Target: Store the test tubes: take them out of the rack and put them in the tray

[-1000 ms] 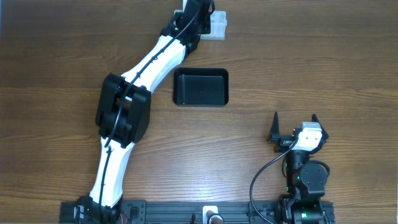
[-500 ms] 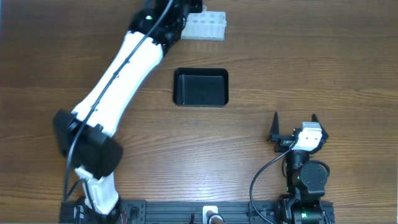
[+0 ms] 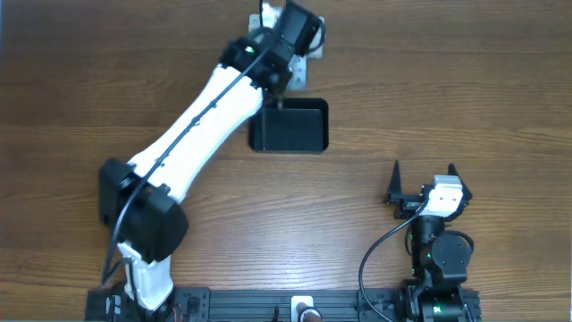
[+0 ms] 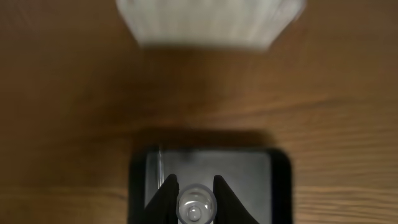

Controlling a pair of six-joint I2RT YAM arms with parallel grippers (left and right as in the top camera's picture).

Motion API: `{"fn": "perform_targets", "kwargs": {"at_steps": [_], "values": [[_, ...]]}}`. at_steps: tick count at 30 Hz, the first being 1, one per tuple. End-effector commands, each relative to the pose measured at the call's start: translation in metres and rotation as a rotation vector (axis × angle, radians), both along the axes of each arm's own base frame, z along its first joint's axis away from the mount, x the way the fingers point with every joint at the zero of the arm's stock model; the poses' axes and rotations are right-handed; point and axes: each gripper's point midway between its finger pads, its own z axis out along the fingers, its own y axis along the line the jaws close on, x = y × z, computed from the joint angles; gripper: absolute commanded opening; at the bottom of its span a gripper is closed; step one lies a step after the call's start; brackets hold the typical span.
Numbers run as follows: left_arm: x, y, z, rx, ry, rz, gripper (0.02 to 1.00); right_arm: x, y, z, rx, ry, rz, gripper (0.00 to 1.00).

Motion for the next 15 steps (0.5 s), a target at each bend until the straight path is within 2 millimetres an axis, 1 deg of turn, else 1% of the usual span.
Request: {"fn": "perform_targets", "kwargs": {"at_steps": [1,3,6,11,15], "values": [[-0.006,-0.003,-0.049,-0.003,0.116,0.041,0.110,0.000,-0.001,-0.002,-0.004,0.001,0.000,0.993],[-0.007,-0.002,-0.060,0.013,0.140,0.043,0.110,0.000,-0.001,-0.002,-0.004,0.001,0.000,0.993],[-0.009,0.002,-0.071,0.031,0.171,0.047,0.110,0.000,-0.001,-0.002,-0.004,0.001,-0.001,0.991],[-0.008,0.007,-0.081,0.045,0.193,0.059,0.110,0.000,-0.001,-0.002,-0.004,0.001,-0.001,0.991],[-0.006,0.014,-0.094,0.049,0.223,0.073,0.108,0.000,-0.001,-0.002,-0.004,0.001,-0.001,0.991]]}}
